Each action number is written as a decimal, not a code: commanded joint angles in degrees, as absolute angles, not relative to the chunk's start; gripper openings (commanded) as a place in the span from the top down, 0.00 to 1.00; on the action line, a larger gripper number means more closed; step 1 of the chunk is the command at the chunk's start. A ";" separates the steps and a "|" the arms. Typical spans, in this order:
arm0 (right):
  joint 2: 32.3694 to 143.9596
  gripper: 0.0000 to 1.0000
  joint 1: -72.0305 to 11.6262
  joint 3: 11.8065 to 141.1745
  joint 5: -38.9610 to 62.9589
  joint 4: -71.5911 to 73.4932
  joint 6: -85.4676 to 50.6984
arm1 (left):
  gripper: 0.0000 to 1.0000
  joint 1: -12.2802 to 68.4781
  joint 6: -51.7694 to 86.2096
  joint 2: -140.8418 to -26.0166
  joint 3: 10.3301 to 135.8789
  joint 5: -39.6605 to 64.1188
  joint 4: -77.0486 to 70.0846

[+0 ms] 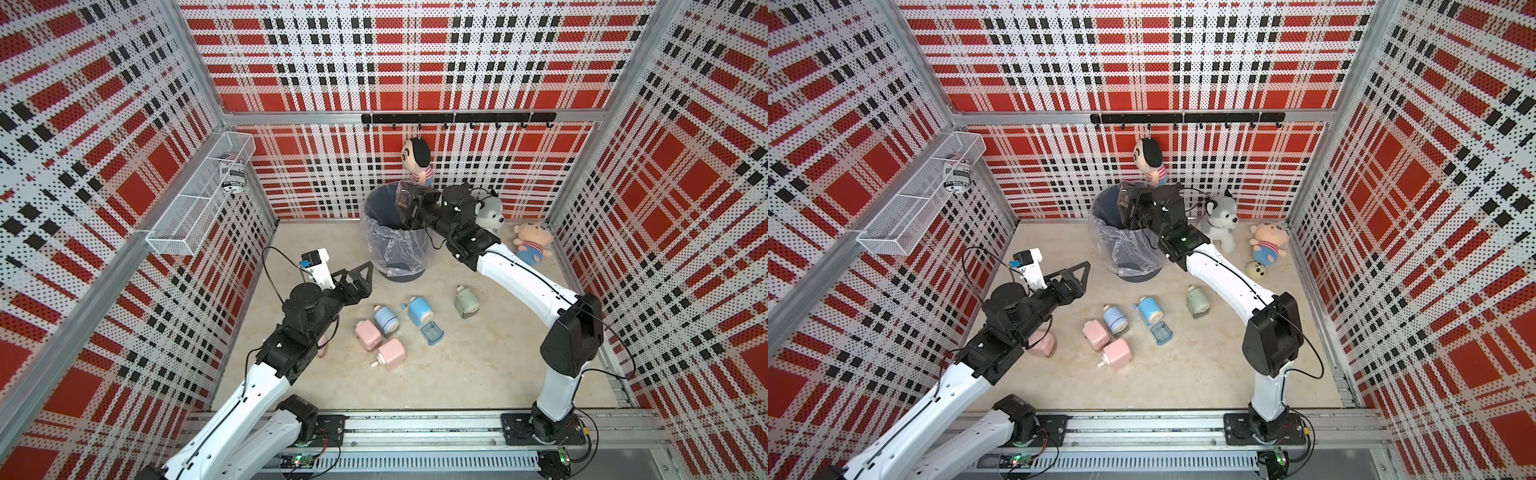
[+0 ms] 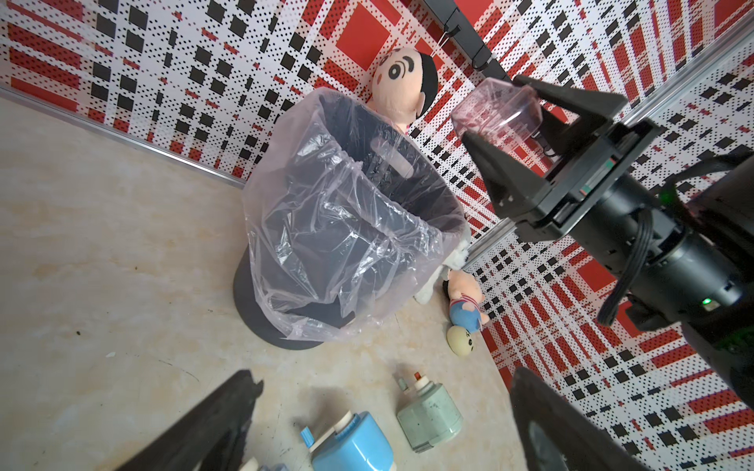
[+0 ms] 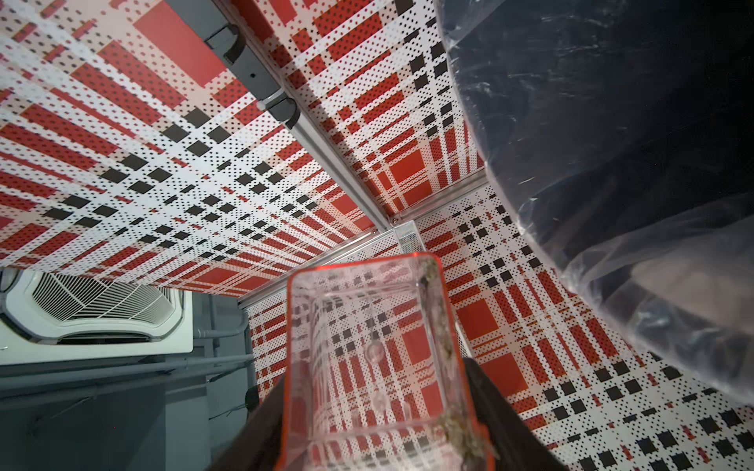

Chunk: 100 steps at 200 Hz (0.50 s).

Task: Take out the pencil sharpener tray and clean the shavings
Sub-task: Pour the shavings into the trash bin.

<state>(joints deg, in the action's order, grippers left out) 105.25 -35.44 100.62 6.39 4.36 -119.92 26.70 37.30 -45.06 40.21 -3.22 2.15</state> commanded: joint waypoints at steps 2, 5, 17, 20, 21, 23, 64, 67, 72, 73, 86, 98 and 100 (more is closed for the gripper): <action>103.92 0.46 -35.09 96.90 5.89 4.94 -123.96 | 0.02 26.54 37.44 -44.73 39.64 -2.79 1.25; 103.78 0.46 -35.07 96.07 5.89 5.41 -124.26 | 0.02 26.49 37.51 -44.74 39.57 -2.75 1.23; 103.71 0.46 -34.94 92.47 6.20 7.69 -125.34 | 0.02 26.50 37.53 -44.68 39.55 -2.64 1.23; 103.75 0.46 -34.90 91.62 6.34 8.26 -125.65 | 0.02 26.47 37.53 -44.65 39.55 -2.64 1.23; 103.78 0.46 -34.90 91.34 6.38 8.48 -125.76 | 0.02 26.51 37.53 -44.65 39.55 -2.64 1.23; 103.79 0.46 -34.85 90.80 6.47 8.87 -125.94 | 0.02 26.53 37.53 -44.65 39.55 -2.64 1.23; 103.89 0.46 -34.37 87.73 7.16 10.84 -126.53 | 0.02 26.45 36.85 -43.95 40.33 -3.55 2.85; 103.89 0.46 -34.37 88.03 7.22 10.67 -126.43 | 0.02 26.40 36.83 -44.00 40.38 -3.49 2.89; 103.91 0.46 -34.37 88.49 7.27 10.36 -126.25 | 0.02 26.44 36.83 -43.86 40.43 -3.58 2.90; 103.94 0.46 -34.37 88.58 7.33 10.28 -126.19 | 0.02 26.40 36.83 -43.86 40.43 -3.59 2.90; 104.14 0.46 -34.28 90.19 7.36 9.18 -125.48 | 0.02 26.38 36.83 -43.93 40.52 -3.52 2.90; 104.40 0.46 -34.28 92.16 7.51 8.08 -125.01 | 0.02 26.40 36.83 -44.11 40.52 -3.43 2.90; 104.48 0.46 -34.28 92.47 7.55 7.91 -124.86 | 0.02 26.38 36.83 -44.16 40.52 -3.43 2.90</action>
